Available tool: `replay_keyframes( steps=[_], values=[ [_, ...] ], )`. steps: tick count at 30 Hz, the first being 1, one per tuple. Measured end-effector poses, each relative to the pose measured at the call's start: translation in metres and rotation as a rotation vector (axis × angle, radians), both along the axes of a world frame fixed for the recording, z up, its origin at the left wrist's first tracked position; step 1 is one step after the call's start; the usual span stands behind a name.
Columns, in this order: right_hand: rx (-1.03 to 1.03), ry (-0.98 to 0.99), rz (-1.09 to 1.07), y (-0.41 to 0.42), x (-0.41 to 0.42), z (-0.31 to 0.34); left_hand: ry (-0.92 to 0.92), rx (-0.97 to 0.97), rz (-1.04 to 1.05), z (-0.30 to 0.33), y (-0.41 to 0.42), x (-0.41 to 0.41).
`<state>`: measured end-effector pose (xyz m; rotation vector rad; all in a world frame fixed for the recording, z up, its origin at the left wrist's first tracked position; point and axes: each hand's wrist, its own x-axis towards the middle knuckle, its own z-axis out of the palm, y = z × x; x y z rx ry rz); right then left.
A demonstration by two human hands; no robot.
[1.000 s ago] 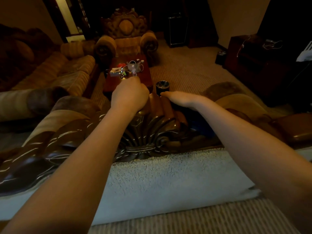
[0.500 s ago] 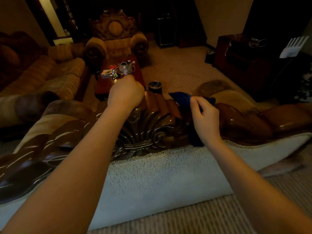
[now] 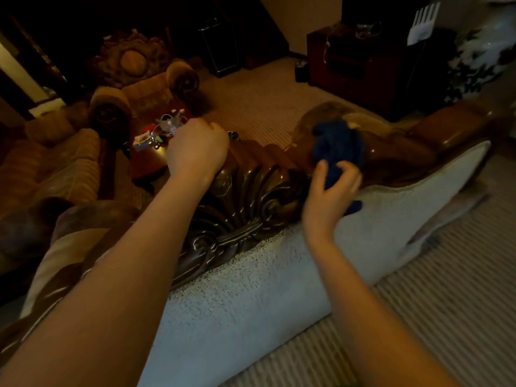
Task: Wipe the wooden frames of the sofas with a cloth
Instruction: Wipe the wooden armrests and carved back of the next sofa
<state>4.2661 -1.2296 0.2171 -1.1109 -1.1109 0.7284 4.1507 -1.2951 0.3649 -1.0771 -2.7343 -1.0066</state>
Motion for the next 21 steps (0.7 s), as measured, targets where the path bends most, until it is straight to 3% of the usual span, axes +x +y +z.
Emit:
replay_keyframes(
  steps=[3,6,9,12,15,21],
  values=[
    [-0.027,0.028,0.215,-0.068,-0.018,-0.024,0.255,0.041,-0.091,-0.002,-0.001,0.002],
    [-0.097,0.093,0.408,-0.066,-0.011,-0.024,0.533,-0.004,-0.265,0.001,-0.005,0.010],
    [-0.060,0.024,0.181,-0.004,0.014,0.005,0.662,-0.113,-0.407,0.002,-0.003,0.016],
    [-0.074,-0.066,-0.039,0.052,0.023,0.019,0.655,-0.166,-0.487,-0.003,0.005,0.016],
    [-0.046,-0.020,-0.114,0.040,0.007,0.013,0.606,-0.164,-0.499,-0.006,0.010,0.015],
    [-0.028,0.165,0.234,-0.077,-0.022,-0.024,0.619,-0.119,-0.495,-0.007,0.008,0.016]
  ],
)
